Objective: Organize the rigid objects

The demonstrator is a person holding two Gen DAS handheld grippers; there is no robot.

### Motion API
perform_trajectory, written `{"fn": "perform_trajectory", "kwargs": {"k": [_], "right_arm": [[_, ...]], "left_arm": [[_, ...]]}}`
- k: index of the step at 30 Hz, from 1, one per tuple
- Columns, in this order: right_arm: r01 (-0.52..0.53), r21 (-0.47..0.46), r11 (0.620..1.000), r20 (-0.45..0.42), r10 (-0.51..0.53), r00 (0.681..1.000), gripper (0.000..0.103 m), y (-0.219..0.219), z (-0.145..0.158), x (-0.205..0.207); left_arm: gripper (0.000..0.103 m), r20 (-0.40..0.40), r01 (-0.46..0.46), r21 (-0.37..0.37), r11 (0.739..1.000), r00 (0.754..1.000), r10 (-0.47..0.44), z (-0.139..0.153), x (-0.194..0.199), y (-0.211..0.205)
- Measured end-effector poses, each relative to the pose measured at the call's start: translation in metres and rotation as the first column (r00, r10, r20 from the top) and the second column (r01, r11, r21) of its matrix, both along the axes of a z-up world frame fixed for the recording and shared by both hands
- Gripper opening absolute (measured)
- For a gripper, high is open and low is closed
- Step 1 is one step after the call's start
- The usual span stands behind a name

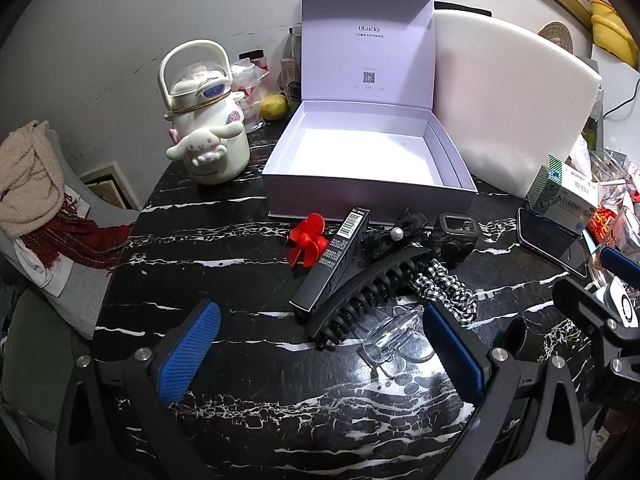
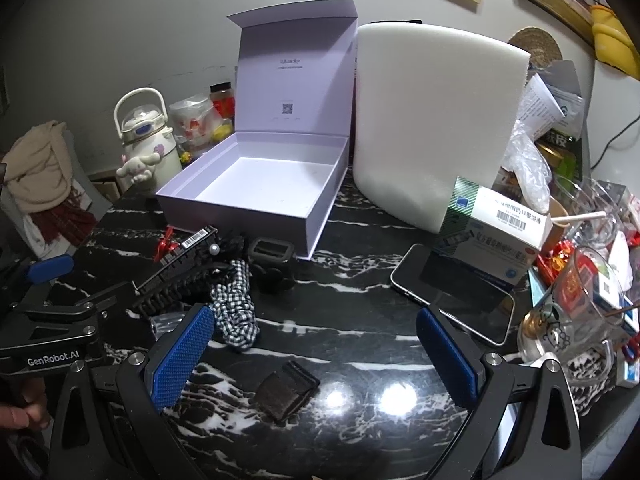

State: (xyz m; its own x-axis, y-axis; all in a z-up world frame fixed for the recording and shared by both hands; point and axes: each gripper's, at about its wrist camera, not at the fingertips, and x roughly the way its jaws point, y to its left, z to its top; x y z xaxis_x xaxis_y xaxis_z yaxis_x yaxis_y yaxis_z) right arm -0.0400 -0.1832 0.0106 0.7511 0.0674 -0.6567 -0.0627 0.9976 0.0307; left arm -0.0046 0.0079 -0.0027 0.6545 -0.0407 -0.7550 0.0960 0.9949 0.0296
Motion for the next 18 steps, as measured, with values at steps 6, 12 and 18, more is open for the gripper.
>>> {"fn": "perform_trajectory", "kwargs": {"k": [6,12,18], "right_arm": [[-0.007,0.001,1.0,0.003,0.007,1.0,0.103,0.0016,0.0007,-0.0005],[-0.018,-0.008,1.0,0.012,0.018,1.0,0.103,0.0041,0.0013,-0.0027],[-0.023,-0.014,1.0,0.011,0.023,1.0,0.103,0.0048,0.0006,-0.0042]], "left_arm": [[0.103,0.001,0.001,-0.004,1.0,1.0,-0.001,-0.0001,-0.0014,0.0014],[0.103,0.0,0.0,-0.008,1.0,1.0,0.0,0.0,-0.0031,0.0031],[0.103,0.003,-0.004,-0.014,1.0,1.0,0.004,0.0008,-0.0063,0.0051]]}}
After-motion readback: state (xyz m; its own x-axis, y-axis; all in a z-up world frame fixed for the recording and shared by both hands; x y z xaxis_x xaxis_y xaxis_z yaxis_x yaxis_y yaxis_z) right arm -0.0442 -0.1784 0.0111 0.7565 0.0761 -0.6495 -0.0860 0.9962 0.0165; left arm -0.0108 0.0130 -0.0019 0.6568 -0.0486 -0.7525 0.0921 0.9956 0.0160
